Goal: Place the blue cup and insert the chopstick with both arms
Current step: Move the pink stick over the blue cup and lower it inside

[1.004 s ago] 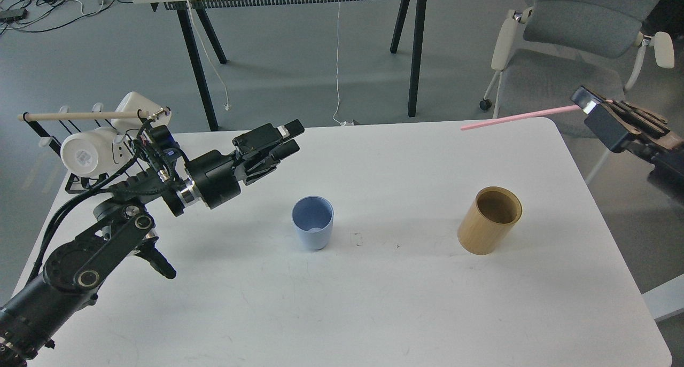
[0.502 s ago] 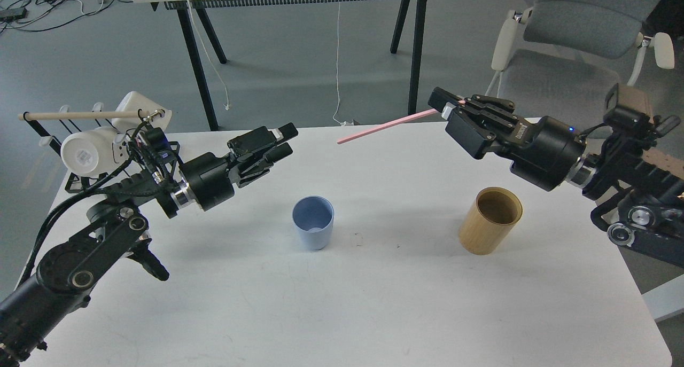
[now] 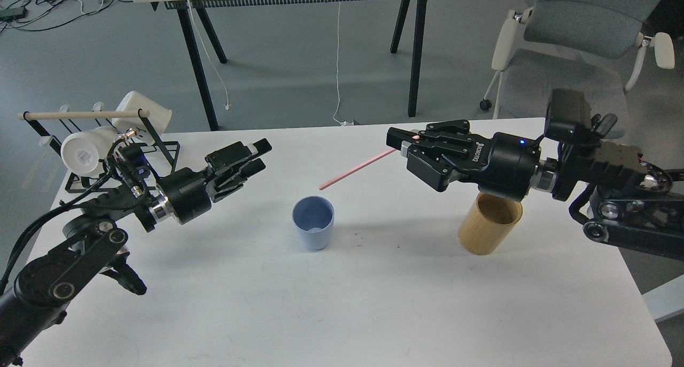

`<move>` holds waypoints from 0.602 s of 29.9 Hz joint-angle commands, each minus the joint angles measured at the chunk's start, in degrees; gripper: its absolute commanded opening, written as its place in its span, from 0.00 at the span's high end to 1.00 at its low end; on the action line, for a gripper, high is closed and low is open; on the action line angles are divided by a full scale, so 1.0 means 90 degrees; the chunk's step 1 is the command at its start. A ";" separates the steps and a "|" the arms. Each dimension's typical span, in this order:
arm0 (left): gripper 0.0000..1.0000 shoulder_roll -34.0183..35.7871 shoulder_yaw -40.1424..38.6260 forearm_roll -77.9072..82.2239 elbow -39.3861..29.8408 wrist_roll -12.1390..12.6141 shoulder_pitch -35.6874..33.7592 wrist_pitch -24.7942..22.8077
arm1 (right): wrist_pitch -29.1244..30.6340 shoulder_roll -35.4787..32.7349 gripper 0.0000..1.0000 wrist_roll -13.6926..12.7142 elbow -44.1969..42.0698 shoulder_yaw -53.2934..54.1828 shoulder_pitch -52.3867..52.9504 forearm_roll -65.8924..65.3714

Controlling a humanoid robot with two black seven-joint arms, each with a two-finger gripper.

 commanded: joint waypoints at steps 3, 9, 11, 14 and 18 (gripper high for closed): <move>0.23 0.0001 0.0029 0.0000 0.0002 0.0000 0.0002 0.0000 | 0.0000 0.0291 1.00 0.0000 -0.0323 -0.0060 0.0002 -0.0023; 0.23 0.0001 0.0049 0.0000 -0.0018 0.0000 0.0011 0.0010 | 0.0000 0.0779 1.00 0.0000 -0.0665 -0.0314 -0.0018 -0.0013; 0.23 0.0001 0.0049 0.0009 0.0002 0.0000 0.0011 0.0010 | 0.0000 0.0887 1.00 0.0000 -0.0773 -0.0324 -0.0037 -0.0004; 0.23 0.0001 0.0049 0.0009 0.0031 0.0000 0.0011 0.0010 | 0.0000 0.1072 1.00 0.0000 -0.0929 -0.0353 -0.0047 -0.0004; 0.23 0.0001 0.0049 0.0000 0.0031 0.0000 0.0011 0.0010 | 0.0000 0.1229 1.00 0.0000 -0.1115 -0.0363 -0.0105 -0.0004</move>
